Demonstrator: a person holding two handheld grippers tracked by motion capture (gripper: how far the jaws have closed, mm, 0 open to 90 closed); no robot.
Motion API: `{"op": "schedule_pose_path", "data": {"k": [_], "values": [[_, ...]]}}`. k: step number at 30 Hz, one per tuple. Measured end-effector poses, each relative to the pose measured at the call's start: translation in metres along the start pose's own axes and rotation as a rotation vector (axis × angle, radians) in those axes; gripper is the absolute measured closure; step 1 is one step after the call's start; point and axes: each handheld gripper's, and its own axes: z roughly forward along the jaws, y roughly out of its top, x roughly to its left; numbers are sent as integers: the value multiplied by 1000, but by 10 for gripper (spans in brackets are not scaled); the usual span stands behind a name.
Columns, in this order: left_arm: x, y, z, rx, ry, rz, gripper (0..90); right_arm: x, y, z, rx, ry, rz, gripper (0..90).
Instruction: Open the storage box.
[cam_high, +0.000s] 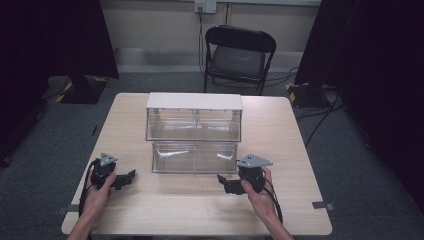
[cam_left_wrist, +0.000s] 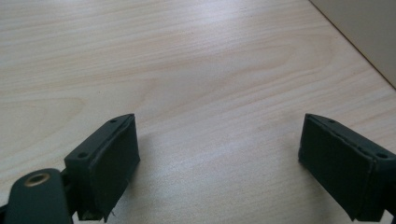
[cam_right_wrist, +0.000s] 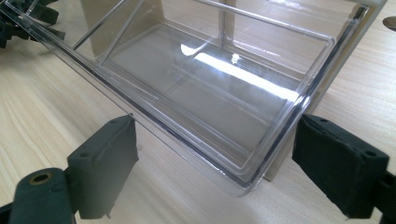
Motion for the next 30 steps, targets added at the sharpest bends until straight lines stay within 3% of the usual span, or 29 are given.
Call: {"op": "schedule_pose_path", "data": {"k": [30], "values": [[0,0,0,0,-1,1,117,1,3,-5,-7,-1,7,135]]}}
